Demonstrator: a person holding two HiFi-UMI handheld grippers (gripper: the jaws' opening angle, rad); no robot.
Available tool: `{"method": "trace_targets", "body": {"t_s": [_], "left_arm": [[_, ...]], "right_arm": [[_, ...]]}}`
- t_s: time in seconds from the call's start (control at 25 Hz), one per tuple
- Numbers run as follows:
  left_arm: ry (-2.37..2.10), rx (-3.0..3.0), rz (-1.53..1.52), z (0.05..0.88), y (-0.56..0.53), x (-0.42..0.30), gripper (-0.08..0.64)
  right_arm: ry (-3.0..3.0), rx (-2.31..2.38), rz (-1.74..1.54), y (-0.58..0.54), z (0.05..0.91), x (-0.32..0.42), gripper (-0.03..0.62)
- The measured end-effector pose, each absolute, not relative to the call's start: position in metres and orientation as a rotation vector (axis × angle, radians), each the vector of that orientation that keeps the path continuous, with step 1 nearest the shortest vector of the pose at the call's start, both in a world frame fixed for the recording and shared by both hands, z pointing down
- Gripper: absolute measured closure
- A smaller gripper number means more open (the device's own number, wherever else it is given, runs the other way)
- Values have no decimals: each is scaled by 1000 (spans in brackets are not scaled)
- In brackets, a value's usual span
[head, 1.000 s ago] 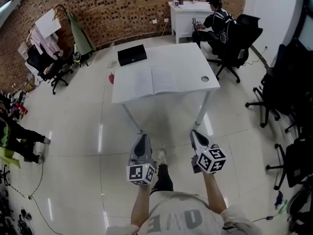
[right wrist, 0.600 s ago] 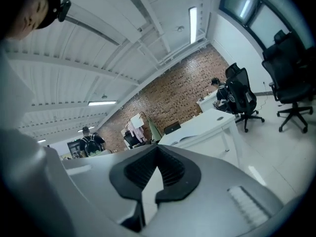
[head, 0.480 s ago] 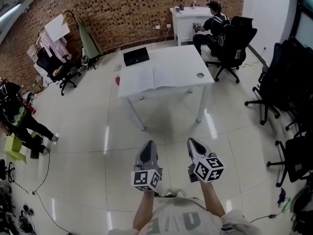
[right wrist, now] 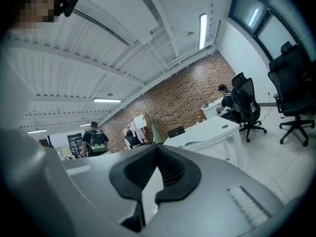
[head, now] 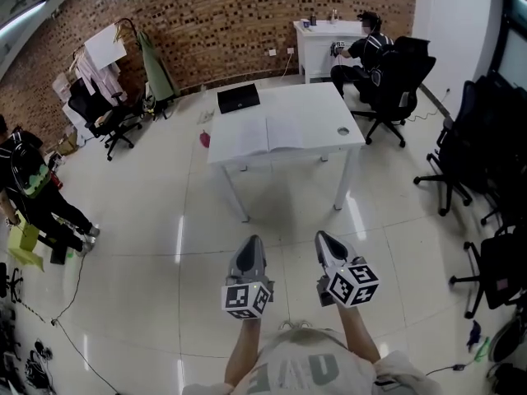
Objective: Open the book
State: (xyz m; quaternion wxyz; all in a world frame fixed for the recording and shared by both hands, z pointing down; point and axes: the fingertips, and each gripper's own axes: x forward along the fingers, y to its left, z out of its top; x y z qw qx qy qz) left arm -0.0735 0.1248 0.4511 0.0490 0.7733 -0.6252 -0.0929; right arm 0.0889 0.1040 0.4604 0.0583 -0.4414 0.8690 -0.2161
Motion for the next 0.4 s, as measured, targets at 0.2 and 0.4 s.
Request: {"method": "trace_targets", "body": {"t_s": [0.2,0.4], "left_arm": [[-1888,2370,-297,450,124,-72,548],[-1899,2384,-286,448,125,-81,548]], "right_arm": [[2653,-1349,-630,103,459,85,589],[2658,-1330,-644,105,459,71,590]]}}
